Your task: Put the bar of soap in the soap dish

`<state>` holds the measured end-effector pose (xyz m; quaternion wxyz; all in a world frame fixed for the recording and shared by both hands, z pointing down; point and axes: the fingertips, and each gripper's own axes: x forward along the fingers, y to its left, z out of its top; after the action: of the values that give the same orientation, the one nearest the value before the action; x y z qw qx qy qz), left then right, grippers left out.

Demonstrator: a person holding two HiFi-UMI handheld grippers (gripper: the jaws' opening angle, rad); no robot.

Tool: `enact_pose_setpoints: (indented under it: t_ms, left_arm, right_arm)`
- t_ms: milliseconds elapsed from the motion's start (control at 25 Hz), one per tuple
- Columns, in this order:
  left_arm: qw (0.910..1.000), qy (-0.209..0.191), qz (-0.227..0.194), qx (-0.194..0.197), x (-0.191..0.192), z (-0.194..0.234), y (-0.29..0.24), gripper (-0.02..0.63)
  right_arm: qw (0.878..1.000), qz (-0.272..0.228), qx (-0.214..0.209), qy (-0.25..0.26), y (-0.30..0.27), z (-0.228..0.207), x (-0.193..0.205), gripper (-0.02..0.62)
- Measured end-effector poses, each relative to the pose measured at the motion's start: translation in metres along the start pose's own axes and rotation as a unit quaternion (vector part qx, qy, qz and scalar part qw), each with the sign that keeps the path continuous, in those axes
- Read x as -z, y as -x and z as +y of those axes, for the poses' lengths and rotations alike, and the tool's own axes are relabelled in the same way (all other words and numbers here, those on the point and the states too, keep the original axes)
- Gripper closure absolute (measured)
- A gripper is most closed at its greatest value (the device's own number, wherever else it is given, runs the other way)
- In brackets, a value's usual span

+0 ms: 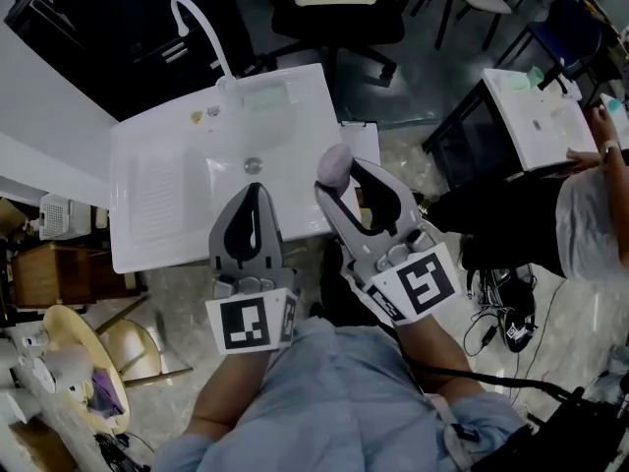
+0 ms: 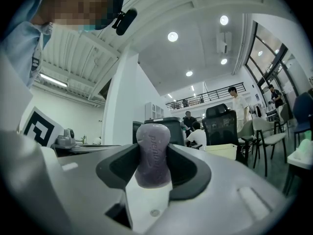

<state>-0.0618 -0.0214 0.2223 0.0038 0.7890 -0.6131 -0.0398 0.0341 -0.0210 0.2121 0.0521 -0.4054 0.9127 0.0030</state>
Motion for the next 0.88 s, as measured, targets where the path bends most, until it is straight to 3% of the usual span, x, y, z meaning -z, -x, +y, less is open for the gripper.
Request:
enact_pose_setpoints:
  t_ms: [240, 880]
  left_arm:
    - [0.9998, -0.013, 0.007, -0.015, 0.003, 0.006, -0.065, 0.6]
    - [0.998, -0.005, 0.016, -0.062, 0.012, 0.053, -0.154, 0.6]
  right_arm:
    - [1.0, 0.0, -0.014, -0.011, -0.042, -0.053, 0.007, 0.417]
    - [0.998, 0.02, -0.054, -0.016, -0.14, -0.117, 0.02, 0.417]
